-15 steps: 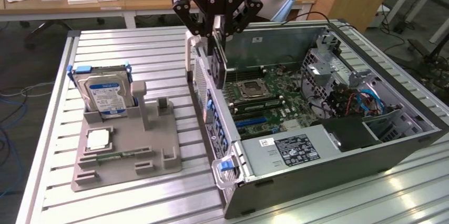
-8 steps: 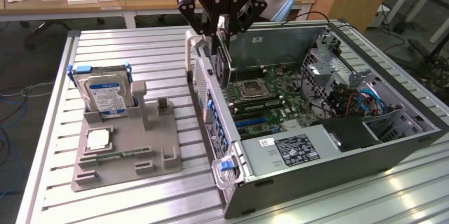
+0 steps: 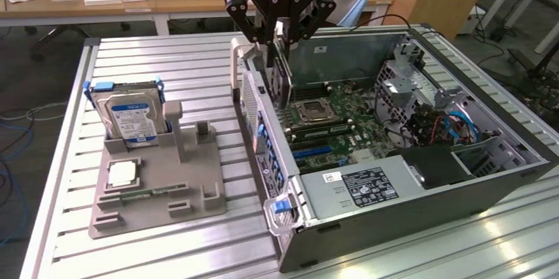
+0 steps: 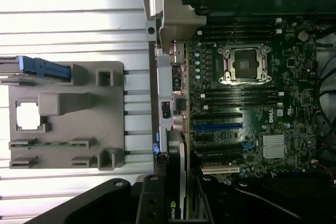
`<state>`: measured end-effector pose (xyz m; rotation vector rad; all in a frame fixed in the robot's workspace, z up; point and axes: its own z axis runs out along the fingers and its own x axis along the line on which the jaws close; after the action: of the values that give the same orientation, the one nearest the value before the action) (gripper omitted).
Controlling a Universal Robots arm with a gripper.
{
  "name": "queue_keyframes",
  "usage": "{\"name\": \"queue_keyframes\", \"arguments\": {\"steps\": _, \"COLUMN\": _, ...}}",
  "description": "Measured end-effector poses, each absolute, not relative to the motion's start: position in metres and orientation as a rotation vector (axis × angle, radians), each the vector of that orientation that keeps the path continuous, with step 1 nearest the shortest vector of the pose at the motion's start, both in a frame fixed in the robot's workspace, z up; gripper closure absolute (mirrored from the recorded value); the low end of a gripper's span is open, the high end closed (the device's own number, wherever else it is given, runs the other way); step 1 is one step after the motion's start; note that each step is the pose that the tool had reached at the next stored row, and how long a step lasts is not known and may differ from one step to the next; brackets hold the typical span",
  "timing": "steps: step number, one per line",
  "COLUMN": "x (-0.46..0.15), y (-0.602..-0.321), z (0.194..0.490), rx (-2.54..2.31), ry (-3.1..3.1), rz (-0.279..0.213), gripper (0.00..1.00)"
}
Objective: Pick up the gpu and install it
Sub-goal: 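Pick up the gpu and move the gpu toward the slot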
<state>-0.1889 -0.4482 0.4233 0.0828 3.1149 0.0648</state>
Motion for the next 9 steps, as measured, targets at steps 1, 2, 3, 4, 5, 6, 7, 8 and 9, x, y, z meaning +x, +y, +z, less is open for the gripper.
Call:
{"name": "queue_keyframes", "arguments": {"steps": 1, "x": -0.1884, "y": -0.4480, "z": 0.4233, "rx": 0.083, "ry": 3.115, "rz": 0.065, "gripper": 0.73}}
{"name": "queue_keyframes", "arguments": {"steps": 2, "x": -0.1880, "y": -0.4479, "z": 0.4233, "rx": 0.083, "ry": 3.115, "rz": 0.065, "gripper": 0.73}}
{"name": "queue_keyframes", "arguments": {"steps": 3, "x": -0.1877, "y": -0.4477, "z": 0.4233, "rx": 0.083, "ry": 3.115, "rz": 0.065, "gripper": 0.73}}
{"name": "queue_keyframes", "arguments": {"steps": 4, "x": -0.1872, "y": -0.4476, "z": 0.4233, "rx": 0.083, "ry": 3.115, "rz": 0.065, "gripper": 0.73}}
{"name": "queue_keyframes", "arguments": {"steps": 5, "x": -0.1868, "y": -0.4475, "z": 0.4233, "rx": 0.083, "ry": 3.115, "rz": 0.065, "gripper": 0.73}}
{"name": "queue_keyframes", "arguments": {"steps": 6, "x": -0.1863, "y": -0.4473, "z": 0.4233, "rx": 0.083, "ry": 3.115, "rz": 0.065, "gripper": 0.73}}
{"name": "queue_keyframes", "arguments": {"steps": 7, "x": -0.1859, "y": -0.4472, "z": 0.4233, "rx": 0.083, "ry": 3.115, "rz": 0.065, "gripper": 0.73}}
{"name": "queue_keyframes", "arguments": {"steps": 8, "x": -0.1853, "y": -0.4470, "z": 0.4233, "rx": 0.083, "ry": 3.115, "rz": 0.065, "gripper": 0.73}}
{"name": "queue_keyframes", "arguments": {"steps": 9, "x": -0.1846, "y": -0.4469, "z": 0.4233, "rx": 0.083, "ry": 3.115, "rz": 0.065, "gripper": 0.73}}
